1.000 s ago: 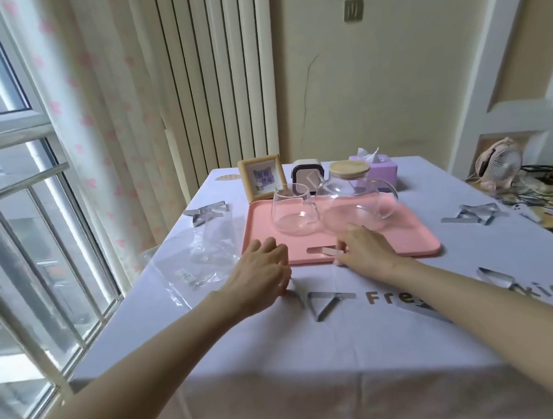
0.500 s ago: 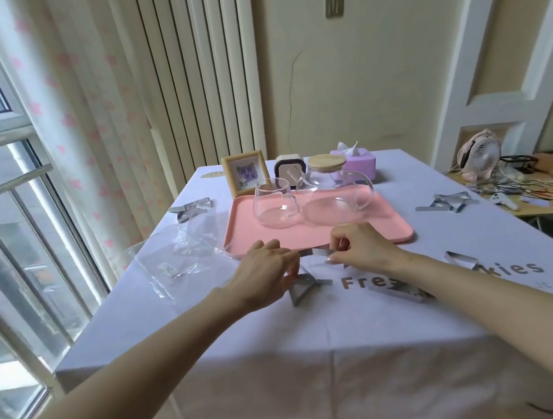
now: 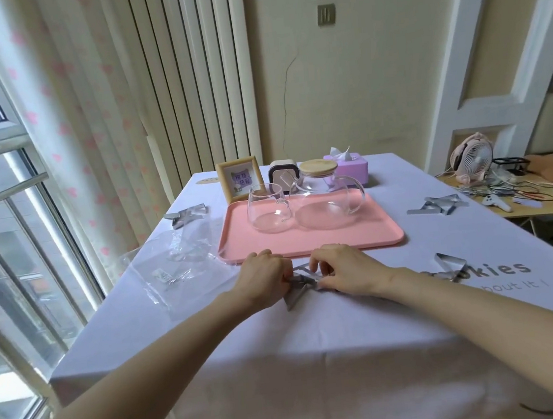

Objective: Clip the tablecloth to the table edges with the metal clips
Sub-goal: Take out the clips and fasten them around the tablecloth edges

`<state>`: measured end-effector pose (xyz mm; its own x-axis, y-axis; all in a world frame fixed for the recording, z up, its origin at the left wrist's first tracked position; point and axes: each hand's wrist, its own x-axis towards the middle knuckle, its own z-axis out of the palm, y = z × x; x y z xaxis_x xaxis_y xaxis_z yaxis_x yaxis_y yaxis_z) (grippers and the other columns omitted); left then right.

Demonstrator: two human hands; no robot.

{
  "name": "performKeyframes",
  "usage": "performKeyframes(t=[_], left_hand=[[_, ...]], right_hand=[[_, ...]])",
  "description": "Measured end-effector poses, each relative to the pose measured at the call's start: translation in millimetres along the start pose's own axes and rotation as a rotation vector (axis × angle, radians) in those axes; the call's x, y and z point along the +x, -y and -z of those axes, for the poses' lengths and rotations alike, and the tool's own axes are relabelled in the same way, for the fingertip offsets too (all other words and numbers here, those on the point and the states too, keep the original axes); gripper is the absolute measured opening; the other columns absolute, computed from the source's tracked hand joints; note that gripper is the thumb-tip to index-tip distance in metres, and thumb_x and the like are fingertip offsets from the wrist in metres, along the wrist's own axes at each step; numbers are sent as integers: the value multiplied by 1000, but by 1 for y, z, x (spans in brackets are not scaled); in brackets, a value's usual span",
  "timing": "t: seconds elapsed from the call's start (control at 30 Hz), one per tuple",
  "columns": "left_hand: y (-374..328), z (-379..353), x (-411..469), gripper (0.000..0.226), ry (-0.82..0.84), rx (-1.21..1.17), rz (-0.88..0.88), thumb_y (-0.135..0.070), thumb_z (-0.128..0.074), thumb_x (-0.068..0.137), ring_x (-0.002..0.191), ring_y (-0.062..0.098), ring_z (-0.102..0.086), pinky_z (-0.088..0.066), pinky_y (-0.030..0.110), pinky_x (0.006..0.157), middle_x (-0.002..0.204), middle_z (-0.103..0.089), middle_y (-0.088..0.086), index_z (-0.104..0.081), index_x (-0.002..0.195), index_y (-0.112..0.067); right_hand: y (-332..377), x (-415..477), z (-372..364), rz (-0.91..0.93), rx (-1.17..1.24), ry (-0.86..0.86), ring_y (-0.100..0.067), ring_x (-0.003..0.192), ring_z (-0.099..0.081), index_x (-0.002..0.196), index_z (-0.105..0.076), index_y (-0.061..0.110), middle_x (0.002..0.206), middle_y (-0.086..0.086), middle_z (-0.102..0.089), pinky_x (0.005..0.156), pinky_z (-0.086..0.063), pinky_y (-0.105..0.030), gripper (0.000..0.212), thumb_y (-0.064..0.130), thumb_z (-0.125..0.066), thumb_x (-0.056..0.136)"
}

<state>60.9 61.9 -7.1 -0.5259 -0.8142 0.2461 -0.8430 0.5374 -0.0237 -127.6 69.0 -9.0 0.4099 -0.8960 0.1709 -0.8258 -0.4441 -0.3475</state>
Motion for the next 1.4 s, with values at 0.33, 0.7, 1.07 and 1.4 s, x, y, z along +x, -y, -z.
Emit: performKeyframes(t=[0.33,0.7,1.07,1.4], left_hand=[[18,32,10,14,-275,-25,-35,-27,-60,85,88,23,-55,-35,31,72,89,-68,0,-69,89,-16],[77,81,117,13,-435,-63,141,-24,-67,82,89,28,-60,-33,28,66,91,-71,4,-71,89,-14],[164,73,302,28,-340,-56,267,-45,-62,84,84,25,-64,-45,26,64,90,-71,4,-69,90,-18],[203,31,394,23,-110,-132,469,-34,-61,86,81,24,-59,-38,27,62,92,-69,5,-69,96,-16]], right_hand=[[0,20,28,-25,105,-264,-22,71,-57,69,-66,2,75,-9,-65,69,-47,-36,12,10,-71,77],[-24,105,116,-104,156,-653,-19,71,-54,76,-72,9,85,-3,-56,70,-40,-28,7,16,-72,77],[-127,280,162,-286,105,-368,-2,36,-49,58,-61,17,51,0,-56,50,-41,-18,24,13,-74,78],[-182,357,155,-456,-87,-169,-25,87,-64,75,-73,23,90,-3,-73,66,-38,-23,14,14,-63,80]])
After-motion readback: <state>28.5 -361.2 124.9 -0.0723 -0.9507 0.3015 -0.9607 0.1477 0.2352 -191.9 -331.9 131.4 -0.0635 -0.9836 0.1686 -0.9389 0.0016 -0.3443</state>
